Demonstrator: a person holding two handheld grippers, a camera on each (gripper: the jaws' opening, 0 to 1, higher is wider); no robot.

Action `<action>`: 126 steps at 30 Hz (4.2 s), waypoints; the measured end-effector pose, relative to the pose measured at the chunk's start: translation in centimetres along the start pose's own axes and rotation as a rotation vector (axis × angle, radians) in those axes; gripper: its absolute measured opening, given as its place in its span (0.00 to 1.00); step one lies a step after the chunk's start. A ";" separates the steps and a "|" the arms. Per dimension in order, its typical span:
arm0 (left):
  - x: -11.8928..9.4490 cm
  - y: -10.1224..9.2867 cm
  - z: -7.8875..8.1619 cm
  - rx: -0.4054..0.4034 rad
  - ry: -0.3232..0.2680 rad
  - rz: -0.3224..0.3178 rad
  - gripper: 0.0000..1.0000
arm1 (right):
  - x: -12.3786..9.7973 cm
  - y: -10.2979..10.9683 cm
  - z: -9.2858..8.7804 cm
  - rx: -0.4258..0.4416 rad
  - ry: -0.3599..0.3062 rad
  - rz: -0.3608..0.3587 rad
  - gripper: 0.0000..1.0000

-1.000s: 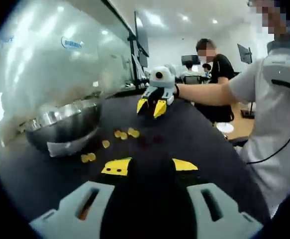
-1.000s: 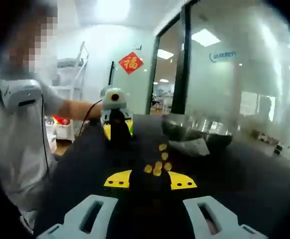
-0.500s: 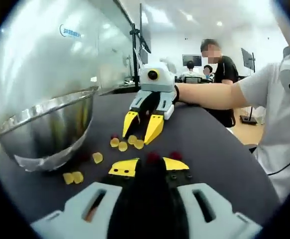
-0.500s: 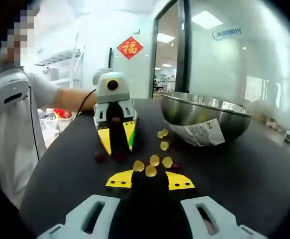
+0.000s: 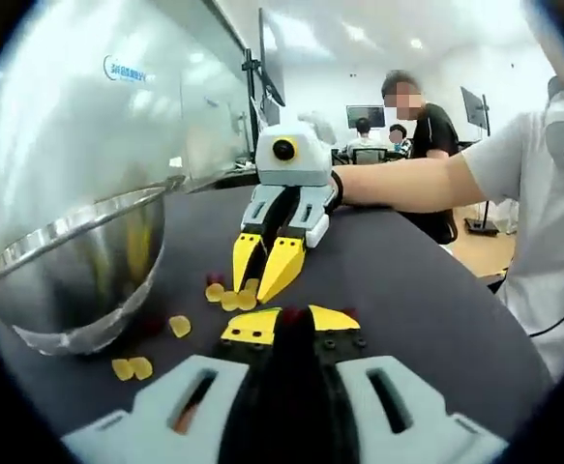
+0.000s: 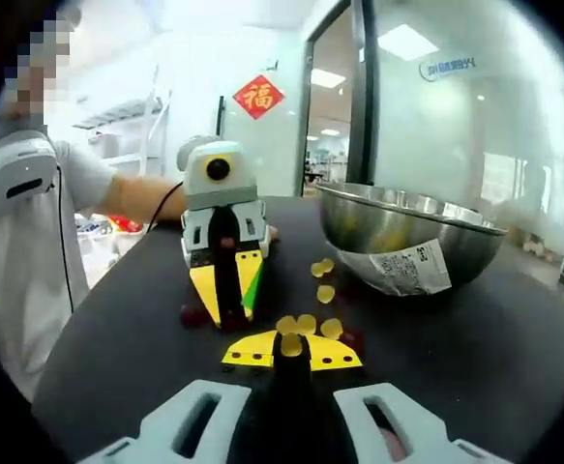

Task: Pick candy and put bowl

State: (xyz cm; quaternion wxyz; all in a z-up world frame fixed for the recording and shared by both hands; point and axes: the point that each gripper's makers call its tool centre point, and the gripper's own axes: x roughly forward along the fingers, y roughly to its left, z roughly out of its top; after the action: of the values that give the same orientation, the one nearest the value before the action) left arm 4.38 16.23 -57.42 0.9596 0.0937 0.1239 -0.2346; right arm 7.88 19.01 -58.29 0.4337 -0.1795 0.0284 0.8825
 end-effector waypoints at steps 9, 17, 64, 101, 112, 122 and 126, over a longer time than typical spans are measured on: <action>-1.6 0.8 1.3 0.032 -0.052 0.070 0.03 | -2.7 0.2 1.7 0.008 -0.099 -0.015 0.05; -7.2 11.7 10.1 0.027 -0.234 0.347 0.03 | -5.3 -6.9 13.5 -0.041 -0.347 -0.274 0.05; 0.2 -2.1 0.0 -0.009 0.003 -0.026 0.17 | 0.9 0.3 0.4 0.015 0.011 -0.063 0.13; -2.6 0.4 4.6 0.030 -0.175 0.061 0.02 | -2.0 0.3 5.7 0.006 -0.231 -0.066 0.05; -8.7 16.8 12.2 -0.042 -0.286 0.509 0.02 | -3.2 -10.2 15.5 -0.014 -0.321 -0.411 0.05; -7.7 15.4 10.9 -0.100 -0.309 0.436 0.31 | -0.4 -11.0 14.4 -0.023 -0.272 -0.393 0.23; -8.1 15.4 10.6 -0.079 -0.294 0.445 0.27 | -0.7 -10.8 14.6 -0.017 -0.275 -0.381 0.21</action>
State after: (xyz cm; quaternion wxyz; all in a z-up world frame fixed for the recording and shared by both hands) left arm 6.78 30.55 -43.21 0.9982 0.0459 -0.0315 -0.0238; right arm 12.34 28.21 -43.30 0.5906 -0.0632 -0.0727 0.8012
